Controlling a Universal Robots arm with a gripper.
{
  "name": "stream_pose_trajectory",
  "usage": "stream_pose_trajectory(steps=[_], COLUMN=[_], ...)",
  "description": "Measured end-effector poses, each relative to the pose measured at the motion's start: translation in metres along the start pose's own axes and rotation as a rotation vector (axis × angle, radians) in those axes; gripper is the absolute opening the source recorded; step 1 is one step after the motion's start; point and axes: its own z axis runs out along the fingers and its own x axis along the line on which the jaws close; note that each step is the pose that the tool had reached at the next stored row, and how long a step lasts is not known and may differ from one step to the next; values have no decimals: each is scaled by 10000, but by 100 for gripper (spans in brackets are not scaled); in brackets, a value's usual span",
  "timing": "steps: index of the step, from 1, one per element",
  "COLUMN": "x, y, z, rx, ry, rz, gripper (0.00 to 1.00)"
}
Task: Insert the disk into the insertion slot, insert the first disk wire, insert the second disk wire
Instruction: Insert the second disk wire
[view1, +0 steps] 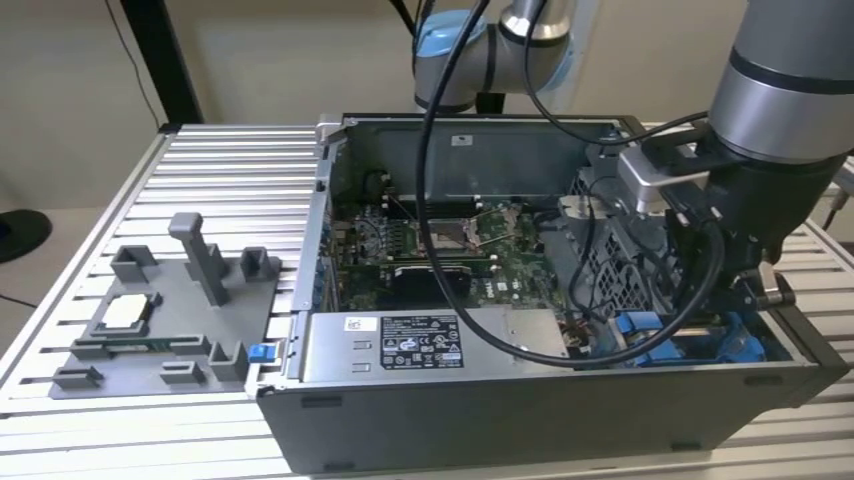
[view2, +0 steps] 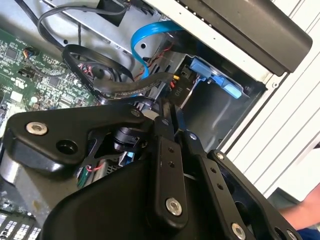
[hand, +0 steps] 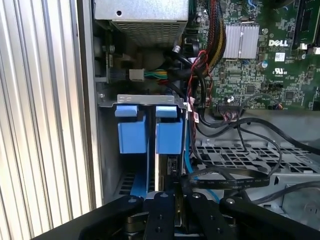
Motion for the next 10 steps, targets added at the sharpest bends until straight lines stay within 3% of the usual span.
stream_pose_trajectory(steps=[8, 9, 10], x=[-2, -2, -4], y=[8, 7, 7], z=[50, 52, 59], rx=[14, 15, 16], ry=[4, -2, -21], rz=[-2, -3, -2], gripper=[0, 100, 100])
